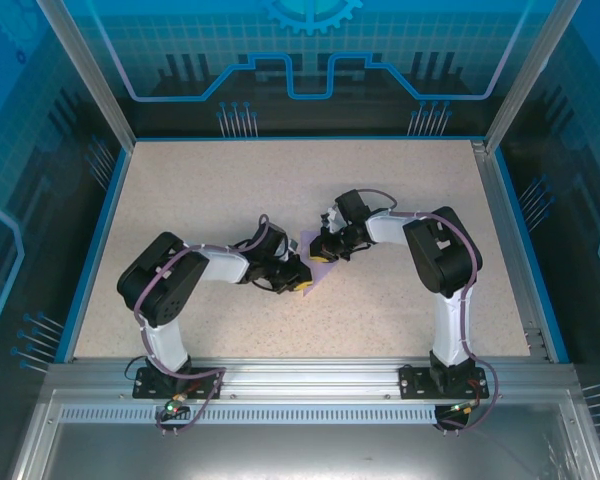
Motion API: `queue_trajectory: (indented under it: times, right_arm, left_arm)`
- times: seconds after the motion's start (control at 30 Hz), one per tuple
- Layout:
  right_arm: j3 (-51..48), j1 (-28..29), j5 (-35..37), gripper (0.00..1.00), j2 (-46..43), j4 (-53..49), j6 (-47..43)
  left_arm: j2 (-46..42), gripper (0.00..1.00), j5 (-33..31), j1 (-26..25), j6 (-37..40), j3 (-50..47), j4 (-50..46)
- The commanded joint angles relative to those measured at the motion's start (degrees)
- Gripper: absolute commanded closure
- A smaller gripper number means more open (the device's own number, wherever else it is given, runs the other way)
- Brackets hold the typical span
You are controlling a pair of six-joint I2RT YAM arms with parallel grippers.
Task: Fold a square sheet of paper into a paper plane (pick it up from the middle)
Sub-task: Fourth fold the wing at the center of the table.
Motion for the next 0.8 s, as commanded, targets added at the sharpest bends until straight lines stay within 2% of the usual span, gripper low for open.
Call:
queue_trajectory:
  times: [0.0, 0.2, 0.53, 0.77]
  right_arm:
    - [-2.94, -0.25, 9.52, 0.90, 4.64, -7.15, 0.56]
    - [-3.12, -0.42, 9.87, 0.90, 4.29, -7.46, 0.75]
    - [-4.20, -0.51, 9.34, 0.90, 3.51, -6.87, 1.07]
    - [-6.60, -0.08, 8.94, 0.90, 2.05, -4.04, 4.52]
  left_arm:
    - [0.53, 0.88, 2.61, -1.34, 3.29, -2.34, -8.24]
    - [-1.83, 0.88, 0.65, -2.05, 8.38, -1.60, -16.64]
    - [-5.13, 0.93, -1.29, -2.27, 8.88, -3.83, -19.36]
    - [-16.19, 0.95, -9.82, -2.12, 5.03, -4.92, -18.08]
